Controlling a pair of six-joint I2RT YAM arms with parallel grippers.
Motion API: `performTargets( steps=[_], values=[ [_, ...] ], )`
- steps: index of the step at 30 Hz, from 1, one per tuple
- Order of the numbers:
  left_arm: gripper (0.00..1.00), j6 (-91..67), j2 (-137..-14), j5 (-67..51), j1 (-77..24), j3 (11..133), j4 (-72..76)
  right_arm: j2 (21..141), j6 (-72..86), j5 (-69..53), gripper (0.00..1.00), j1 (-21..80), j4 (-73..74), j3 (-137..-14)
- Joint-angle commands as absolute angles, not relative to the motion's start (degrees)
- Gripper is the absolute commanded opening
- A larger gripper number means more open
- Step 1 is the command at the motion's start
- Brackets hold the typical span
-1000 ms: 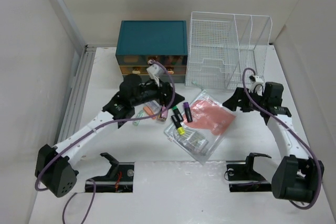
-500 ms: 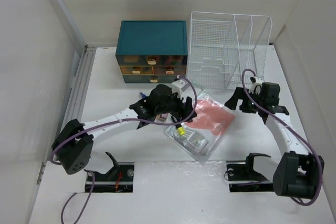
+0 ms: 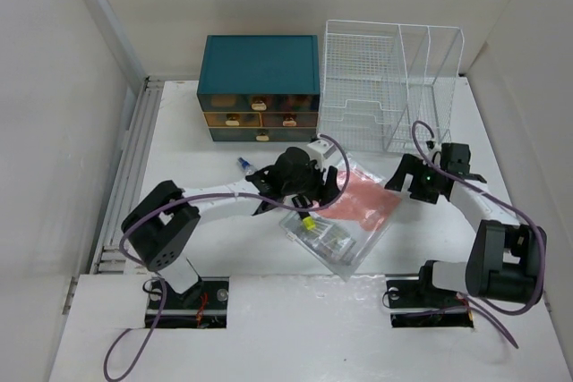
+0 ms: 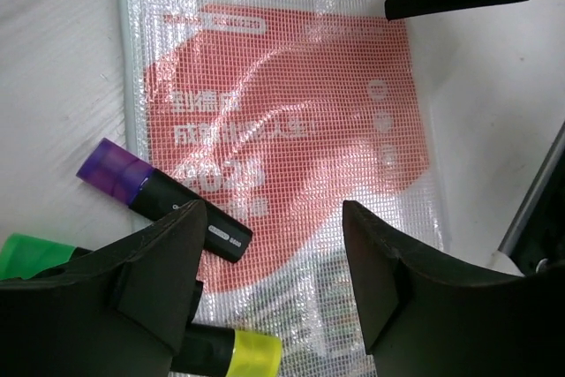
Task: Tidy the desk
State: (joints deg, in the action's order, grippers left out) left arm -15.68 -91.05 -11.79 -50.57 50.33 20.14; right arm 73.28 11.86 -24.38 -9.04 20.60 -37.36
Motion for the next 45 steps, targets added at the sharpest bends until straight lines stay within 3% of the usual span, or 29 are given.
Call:
performTargets(
  steps=[1,16,24,33,38,45],
  values=[
    [0.59,-14.0,-93.0,-11.2,-51.1,53.3,24.7,74.2,12.7,-23.1,1.00,-10.0,20.4,-38.9],
    [0.46,-12.3,-104.2,-12.3,-52.7,59.0,28.4,79.4,13.2,-25.7,0.96,-5.7,19.9,-37.8],
    [0.37,-11.8,-107.4,-11.8,-52.7,59.5,29.4,79.4,13.2,-26.9,0.87,-4.0,19.3,-37.3],
    [0.21,-12.8,-111.8,-11.8,-52.7,59.0,30.5,79.4,13.2,-26.9,0.86,-4.0,19.3,-37.3],
    [0.03,-13.5,-114.0,-13.4,-52.7,59.0,30.5,79.4,13.2,-26.9,0.86,-4.0,18.8,-36.7],
    [0.00,-14.1,-116.8,-14.1,-52.7,59.5,30.5,80.4,13.2,-30.2,0.71,-3.5,17.7,-36.2]
  ],
)
